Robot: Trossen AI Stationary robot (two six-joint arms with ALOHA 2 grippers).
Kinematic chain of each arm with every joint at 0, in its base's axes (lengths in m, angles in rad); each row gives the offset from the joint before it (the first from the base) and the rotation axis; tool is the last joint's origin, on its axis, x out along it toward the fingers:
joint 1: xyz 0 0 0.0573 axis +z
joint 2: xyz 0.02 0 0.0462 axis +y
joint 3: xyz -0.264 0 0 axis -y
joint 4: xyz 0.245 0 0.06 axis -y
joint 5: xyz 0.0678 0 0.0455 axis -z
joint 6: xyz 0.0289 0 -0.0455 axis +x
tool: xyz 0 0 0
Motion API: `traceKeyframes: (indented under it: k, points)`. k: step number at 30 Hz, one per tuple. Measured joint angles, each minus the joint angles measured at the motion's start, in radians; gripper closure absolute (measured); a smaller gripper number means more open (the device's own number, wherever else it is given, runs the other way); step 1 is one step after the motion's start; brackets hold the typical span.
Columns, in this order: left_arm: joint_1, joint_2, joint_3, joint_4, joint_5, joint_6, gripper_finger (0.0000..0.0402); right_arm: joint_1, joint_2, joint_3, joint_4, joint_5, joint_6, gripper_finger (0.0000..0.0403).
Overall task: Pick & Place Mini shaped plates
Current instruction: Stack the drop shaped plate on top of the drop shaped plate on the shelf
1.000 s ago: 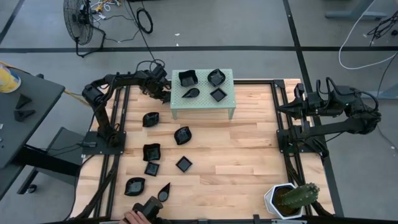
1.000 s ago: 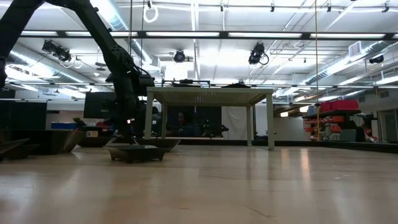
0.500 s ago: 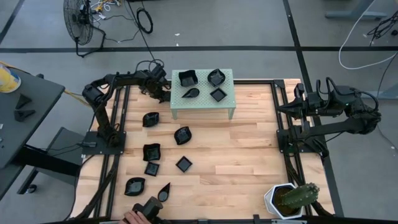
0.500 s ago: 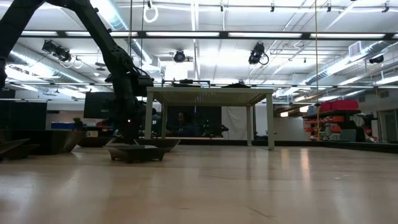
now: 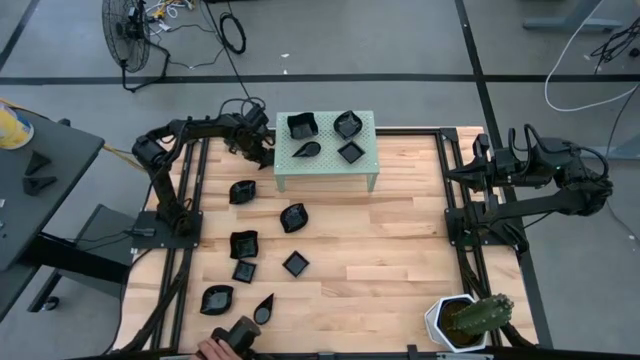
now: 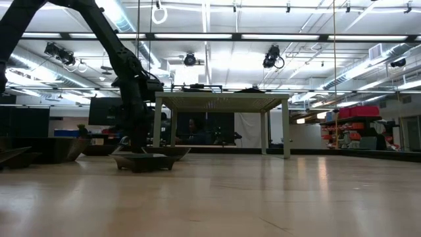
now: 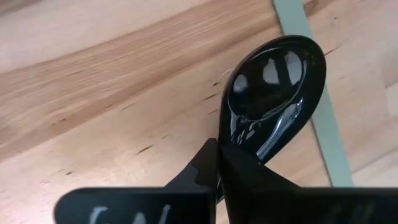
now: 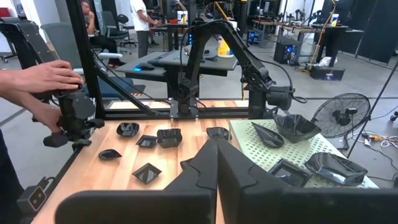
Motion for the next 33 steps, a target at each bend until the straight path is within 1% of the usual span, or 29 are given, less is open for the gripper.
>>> traceKeyframes:
  k: [3, 14, 18, 22, 27, 33]
  points:
    - [0.004, -0.001, 0.0, -0.014, -0.014, 0.0, 0.0396, 0.0, 0.0, 0.0, 0.0, 0.0, 0.0, 0.0399]
    - [0.009, -0.016, -0.001, -0.03, -0.114, 0.0, 0.0397, 0.0, 0.0, 0.0, 0.0, 0.0, 0.0, 0.0399]
    - [0.016, -0.068, -0.003, -0.063, -0.164, 0.0, 0.0398, 0.0, 0.0, 0.0, 0.0, 0.0, 0.0, 0.0399]
    - [0.022, -0.131, -0.003, -0.112, -0.161, -0.001, 0.0398, 0.0, 0.0, 0.0, 0.0, 0.0, 0.0, 0.0399]
    - [0.022, -0.209, -0.003, -0.131, -0.156, -0.009, 0.0399, 0.0, 0.0, 0.0, 0.0, 0.0, 0.0, 0.0399]
    - [0.022, -0.314, -0.002, -0.172, -0.154, -0.059, 0.0399, 0.0, 0.0, 0.0, 0.0, 0.0, 0.0, 0.0399]
